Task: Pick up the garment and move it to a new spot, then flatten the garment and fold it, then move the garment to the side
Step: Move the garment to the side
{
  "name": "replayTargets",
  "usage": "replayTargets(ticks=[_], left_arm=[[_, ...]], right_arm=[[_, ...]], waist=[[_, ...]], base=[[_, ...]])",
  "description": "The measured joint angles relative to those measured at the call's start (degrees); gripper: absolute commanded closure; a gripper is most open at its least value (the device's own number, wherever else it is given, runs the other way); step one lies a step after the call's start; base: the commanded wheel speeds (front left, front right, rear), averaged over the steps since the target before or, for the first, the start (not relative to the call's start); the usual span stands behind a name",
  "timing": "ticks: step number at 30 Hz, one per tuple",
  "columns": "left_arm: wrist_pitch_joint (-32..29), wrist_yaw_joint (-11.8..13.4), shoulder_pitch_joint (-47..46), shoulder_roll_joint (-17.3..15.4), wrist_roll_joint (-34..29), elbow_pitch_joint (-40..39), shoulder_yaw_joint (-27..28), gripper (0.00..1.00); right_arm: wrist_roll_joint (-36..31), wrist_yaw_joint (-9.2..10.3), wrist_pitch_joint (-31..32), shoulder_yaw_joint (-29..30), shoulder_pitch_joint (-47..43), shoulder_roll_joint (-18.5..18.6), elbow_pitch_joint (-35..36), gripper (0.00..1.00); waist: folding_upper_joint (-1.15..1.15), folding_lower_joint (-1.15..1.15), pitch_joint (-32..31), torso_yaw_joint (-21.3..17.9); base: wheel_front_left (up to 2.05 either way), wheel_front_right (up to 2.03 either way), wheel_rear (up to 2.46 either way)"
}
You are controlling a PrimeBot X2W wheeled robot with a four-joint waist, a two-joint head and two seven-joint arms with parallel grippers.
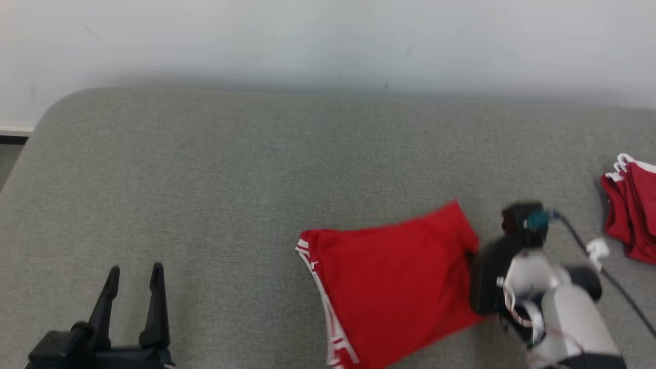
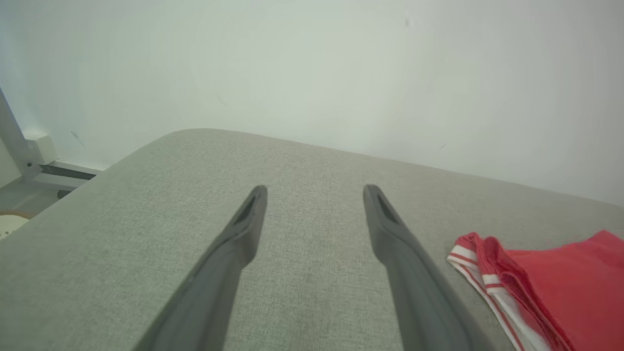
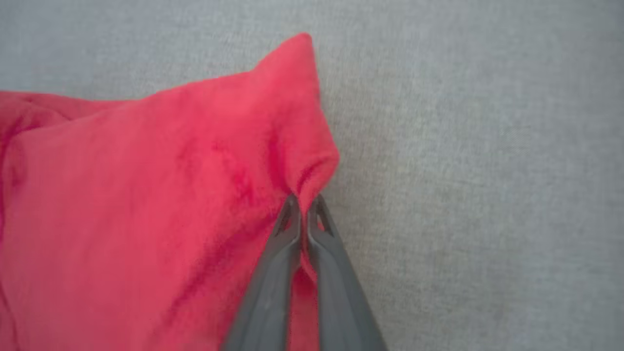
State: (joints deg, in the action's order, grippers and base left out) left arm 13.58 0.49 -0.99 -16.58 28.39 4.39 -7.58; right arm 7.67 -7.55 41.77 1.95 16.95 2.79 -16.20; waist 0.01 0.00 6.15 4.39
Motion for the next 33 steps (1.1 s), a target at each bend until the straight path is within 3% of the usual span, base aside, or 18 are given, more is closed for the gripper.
replayTargets(ticks=[5, 10, 21, 33], left_arm=[[0.6, -0.8, -4.1, 1.0, -1.3, -1.8, -1.5, 0.0], [1.0, -1.9, -7.6, 1.2, -2.4, -2.3, -2.3, 0.0], [0.1, -2.8, -12.5, -0.2, -4.7, -4.0, -3.9, 0.0], [-2.9, -2.4, -14.9, -2.4, -5.7, -9.0, -4.5, 0.0]], right_arm=[[-6.0, 0.0, 1.2, 2.4, 12.1, 0.4, 1.0, 1.0], [-8.8, 0.0, 2.9, 4.4, 18.5, 4.1, 4.2, 1.0], [-10.4, 0.0, 6.2, 11.3, 22.0, 10.2, 11.5, 1.0], [-11.7, 0.0, 6.9, 17.3, 25.1, 18.4, 14.7, 1.0]], waist=[[0.0, 0.01, 3.7, -2.2], [0.0, 0.01, 7.5, -4.9], [0.0, 0.01, 15.4, -11.8], [0.01, 0.0, 22.7, -15.2]], base=[[0.0, 0.0, 0.0], [0.0, 0.0, 0.0], [0.0, 0.0, 0.0], [0.0, 0.0, 0.0]])
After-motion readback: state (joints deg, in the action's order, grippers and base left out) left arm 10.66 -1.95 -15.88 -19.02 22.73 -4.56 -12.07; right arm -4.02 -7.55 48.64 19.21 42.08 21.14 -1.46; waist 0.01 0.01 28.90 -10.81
